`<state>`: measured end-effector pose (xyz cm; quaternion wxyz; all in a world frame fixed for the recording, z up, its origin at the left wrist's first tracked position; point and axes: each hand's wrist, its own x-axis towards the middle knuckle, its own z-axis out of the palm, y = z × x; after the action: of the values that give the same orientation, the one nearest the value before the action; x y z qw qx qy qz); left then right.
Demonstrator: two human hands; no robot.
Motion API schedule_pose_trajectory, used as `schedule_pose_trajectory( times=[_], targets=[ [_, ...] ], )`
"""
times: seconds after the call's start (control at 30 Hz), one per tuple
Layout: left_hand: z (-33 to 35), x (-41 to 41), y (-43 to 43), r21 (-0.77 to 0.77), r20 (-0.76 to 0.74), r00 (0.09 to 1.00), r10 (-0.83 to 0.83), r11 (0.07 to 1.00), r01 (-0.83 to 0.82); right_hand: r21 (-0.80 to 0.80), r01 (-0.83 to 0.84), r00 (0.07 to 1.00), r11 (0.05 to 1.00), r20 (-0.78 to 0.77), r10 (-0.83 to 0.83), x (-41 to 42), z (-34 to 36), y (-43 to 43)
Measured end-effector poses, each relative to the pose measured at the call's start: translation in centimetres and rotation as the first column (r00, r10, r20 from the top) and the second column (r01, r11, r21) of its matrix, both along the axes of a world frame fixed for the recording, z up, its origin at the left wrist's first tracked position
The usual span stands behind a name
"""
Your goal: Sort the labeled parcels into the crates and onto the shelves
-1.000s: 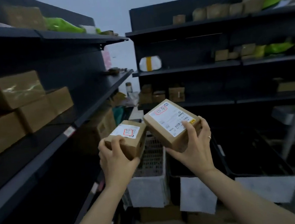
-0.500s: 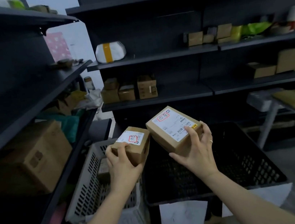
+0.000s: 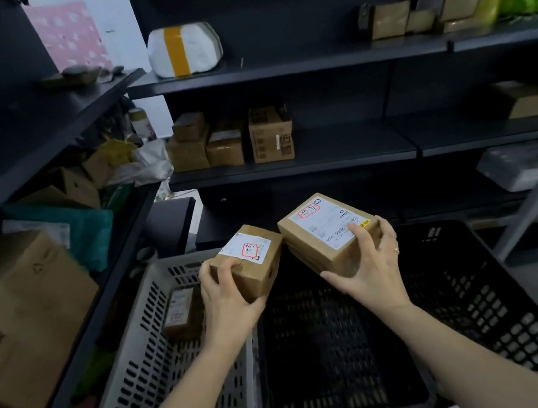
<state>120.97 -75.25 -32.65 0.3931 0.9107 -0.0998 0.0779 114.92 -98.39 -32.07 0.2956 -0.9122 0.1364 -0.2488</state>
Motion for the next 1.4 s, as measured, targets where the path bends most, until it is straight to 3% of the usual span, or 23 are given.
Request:
schedule_pose_trajectory(
  times=[0.2,0.37,0.6,0.73,0.9,1.0,1.23,1.4],
  targets=[
    [-2.8,6.7,-0.6,-0.026,-0.071,0.994,-0.078,0.997,0.076,0.016,0.094,0.989,0.995,-0.114,-0.091,5.1,-1.7,-0.1],
    [-4.8,11.6,0.3,-0.023,-0.180,0.983,-0.034,0.999,0.031,0.045,0.131,0.973,0.990,-0.195,-0.120,9.4,-3.5,0.6],
    [-8.3,14.6,6.3,0.015,-0.270,0.938,0.219,0.975,-0.223,0.145,0.004,0.975,0.989,-0.222,0.028,15.1,-6.5,6.2],
    [-12.5,14.3,10.9,0.046,-0.376,0.855,0.356,0.929,-0.367,0.203,-0.077,0.965,0.976,-0.232,0.124,18.0,-8.6,10.6],
    [-18.0,13.7,13.0,0.276,-0.523,0.707,0.476,0.879,-0.389,0.172,-0.202,0.937,0.964,-0.251,0.241,20.9,-11.8,14.0],
    [-20.4,14.1,12.4,0.437,-0.469,0.680,0.564,0.817,-0.376,0.208,-0.269,0.923,0.940,-0.222,0.314,22.7,-13.6,15.2],
    [-27.9,15.4,10.9,0.152,-0.416,0.714,0.563,0.818,-0.555,0.260,-0.324,0.920,0.910,-0.139,0.367,26.3,-18.9,17.1],
    [-32.6,17.7,9.0,0.069,-0.409,0.751,0.519,0.838,-0.542,0.148,-0.407,0.888,0.902,-0.170,0.428,28.1,-21.8,17.4]
  ],
)
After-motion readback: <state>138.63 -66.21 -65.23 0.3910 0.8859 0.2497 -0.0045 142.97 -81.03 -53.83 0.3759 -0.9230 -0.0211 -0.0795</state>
